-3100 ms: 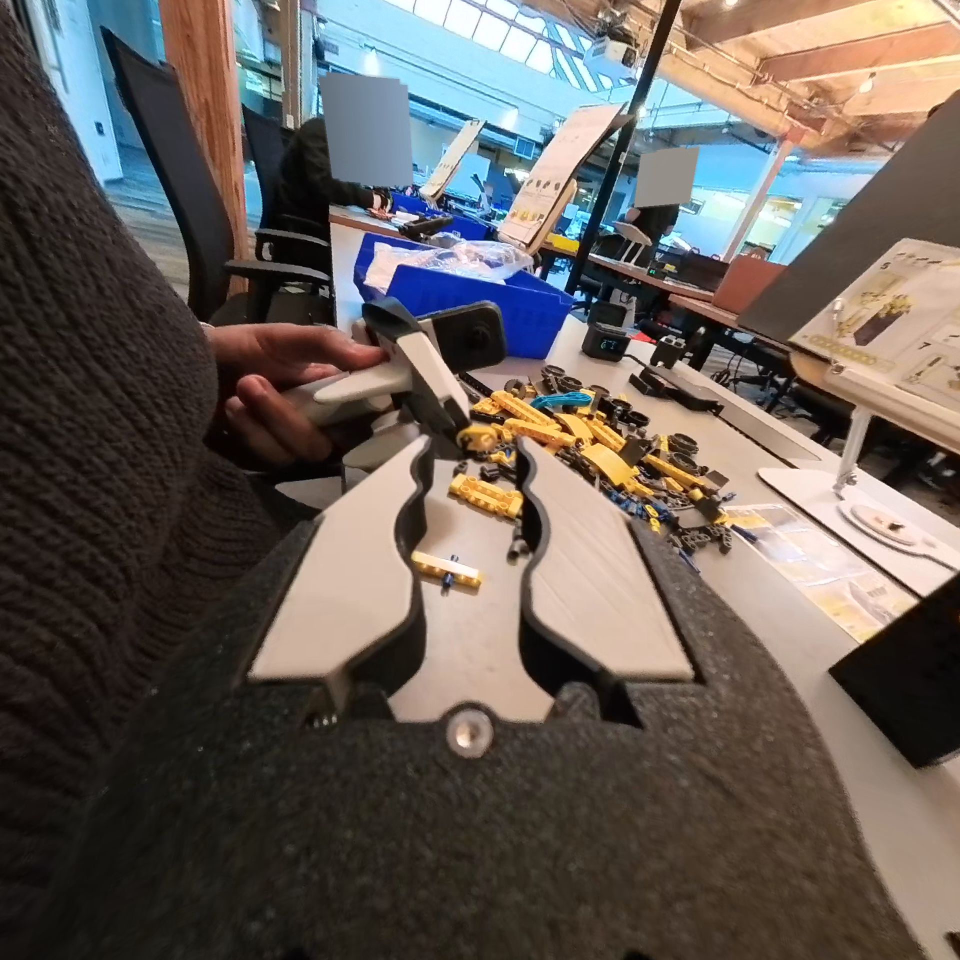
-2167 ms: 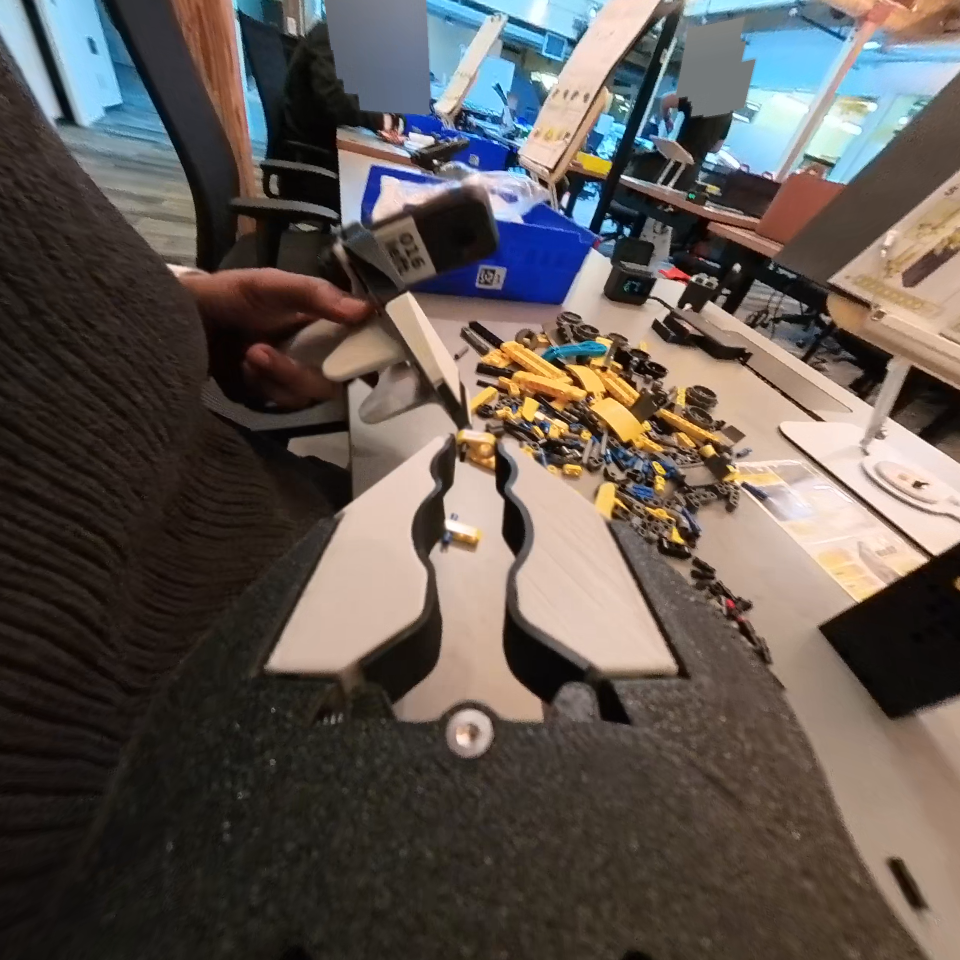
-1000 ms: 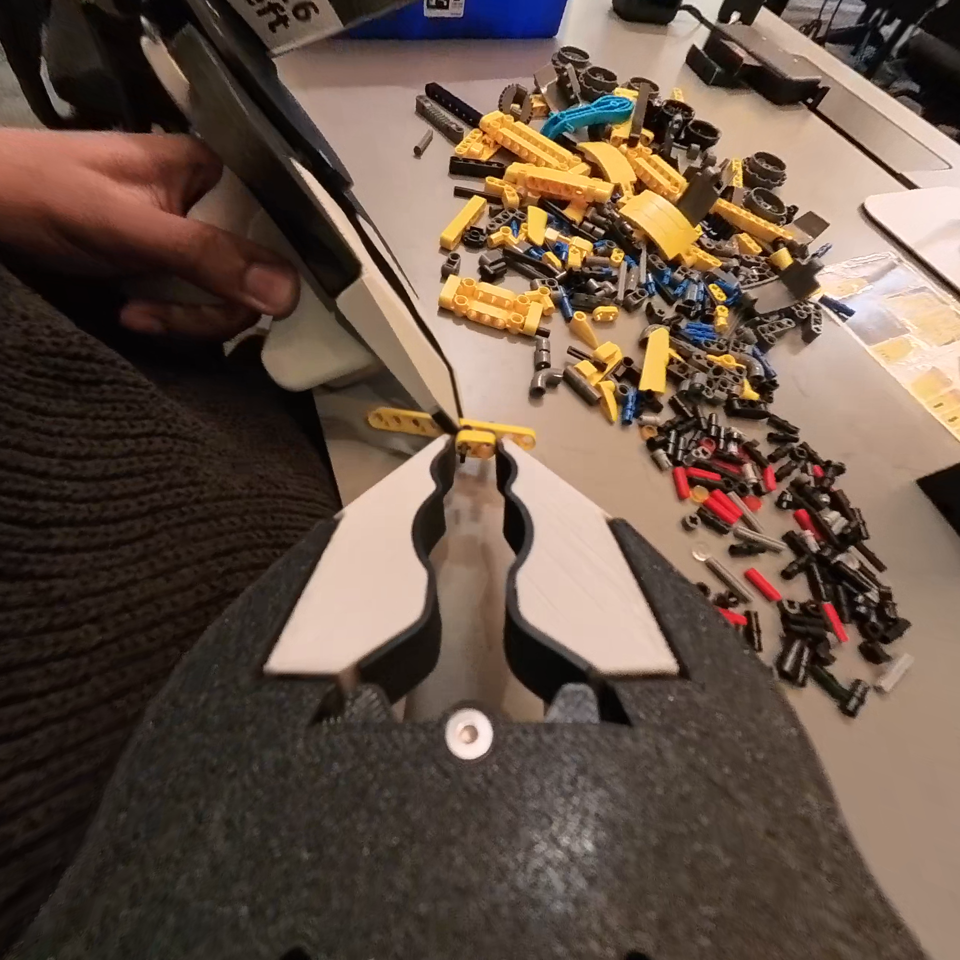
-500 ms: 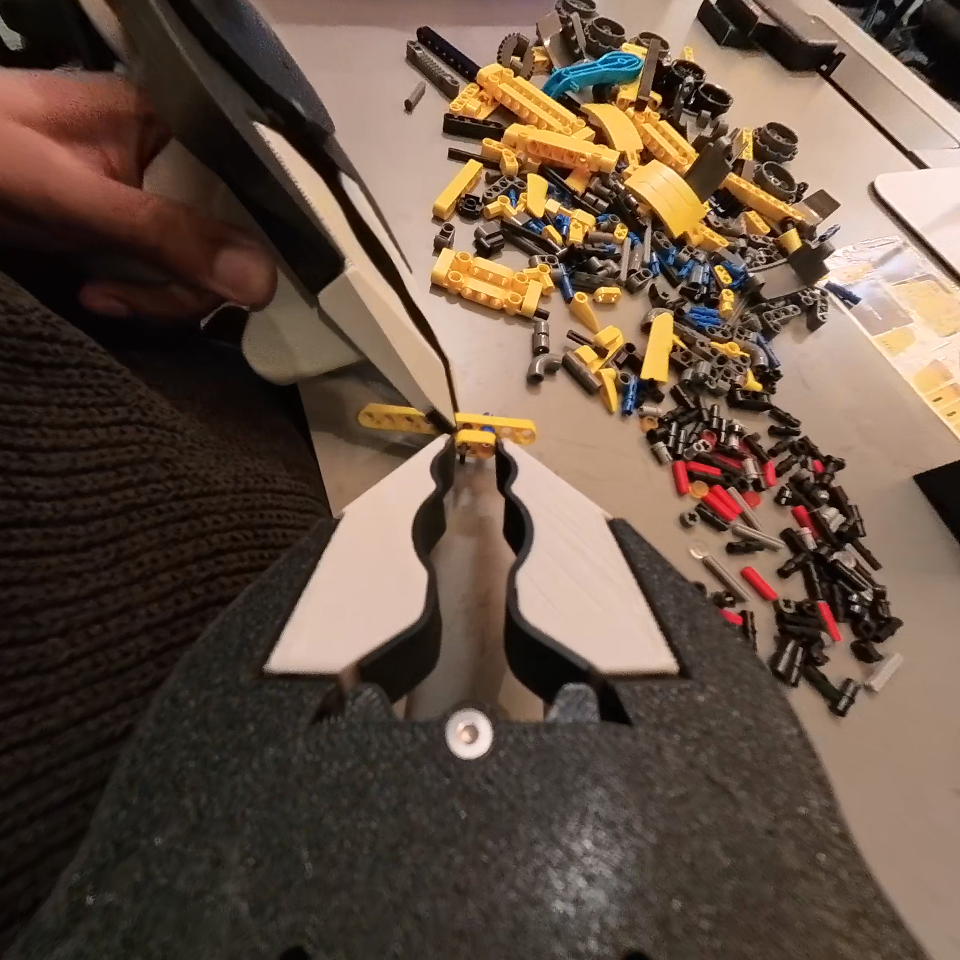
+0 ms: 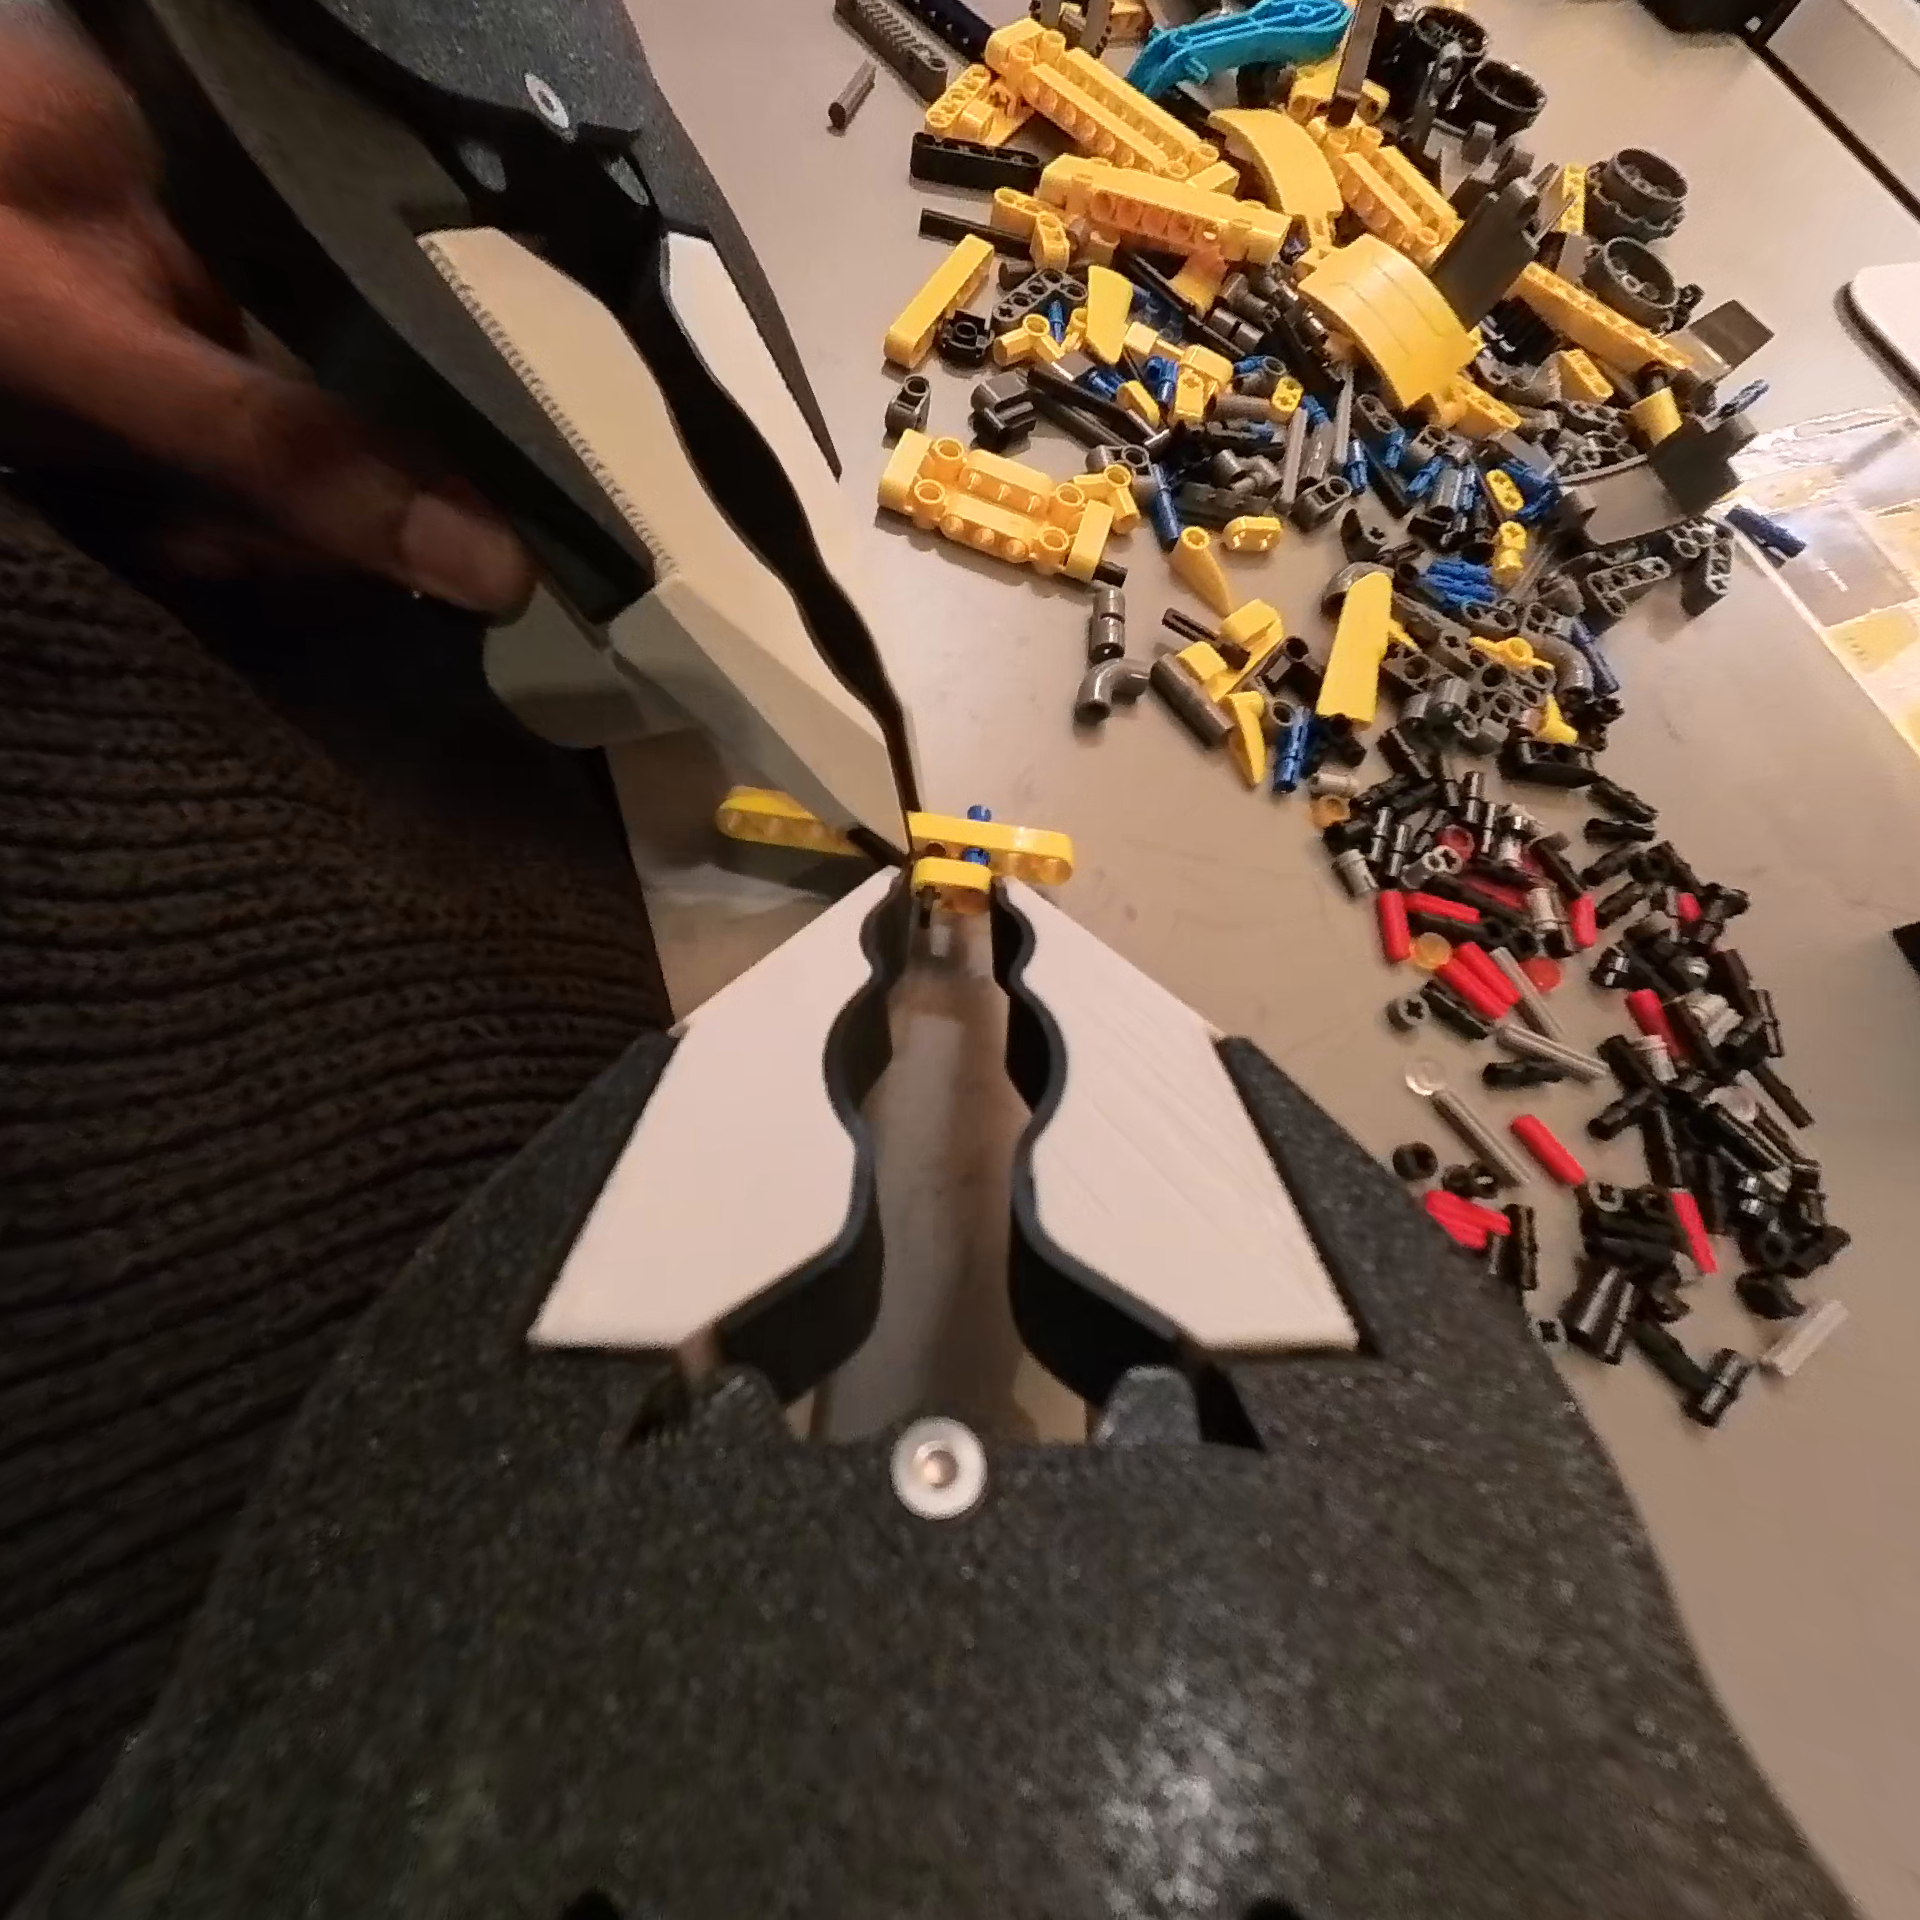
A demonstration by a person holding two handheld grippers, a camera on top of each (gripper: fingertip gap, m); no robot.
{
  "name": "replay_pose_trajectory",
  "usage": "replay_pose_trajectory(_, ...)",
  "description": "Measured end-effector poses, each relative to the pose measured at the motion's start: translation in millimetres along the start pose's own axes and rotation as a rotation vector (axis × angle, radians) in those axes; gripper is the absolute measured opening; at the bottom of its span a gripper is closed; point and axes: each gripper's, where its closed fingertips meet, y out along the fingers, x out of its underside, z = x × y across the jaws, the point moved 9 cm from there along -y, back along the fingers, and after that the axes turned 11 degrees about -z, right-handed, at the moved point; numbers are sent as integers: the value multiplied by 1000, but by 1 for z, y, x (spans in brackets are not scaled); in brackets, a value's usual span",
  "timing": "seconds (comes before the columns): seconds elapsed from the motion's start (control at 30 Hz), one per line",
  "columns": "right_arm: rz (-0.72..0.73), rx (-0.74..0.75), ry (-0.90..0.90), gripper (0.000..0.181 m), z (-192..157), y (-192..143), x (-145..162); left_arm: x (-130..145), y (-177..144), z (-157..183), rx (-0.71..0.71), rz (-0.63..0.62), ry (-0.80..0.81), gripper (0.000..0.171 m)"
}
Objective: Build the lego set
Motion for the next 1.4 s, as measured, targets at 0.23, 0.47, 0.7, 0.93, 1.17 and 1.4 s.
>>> replay_pose_trajectory(0.23,-7,0,13,14,1,2,-1,-1,0,-2,-2,6,-31,7)
replay_pose_trajectory(0.47,-17,-69,101,14,7,3,-1,-2,1,-2,-6,-10,-29,7)
replay_pose_trajectory(0.7,-25,-89,100,14,9,4,0,-3,2,-3,-1,-11,-51,7)
replay_pose_trajectory(0.93,-34,-139,123,14,14,6,0,-3,2,-2,-12,-13,-36,7)
replay_pose_trajectory(1.17,-62,-154,96,14,14,8,2,-3,2,-1,-26,-25,-9,7)
replay_pose_trajectory(1.4,-76,-75,2,14,8,8,2,-4,2,-2,-14,-31,-29,7)
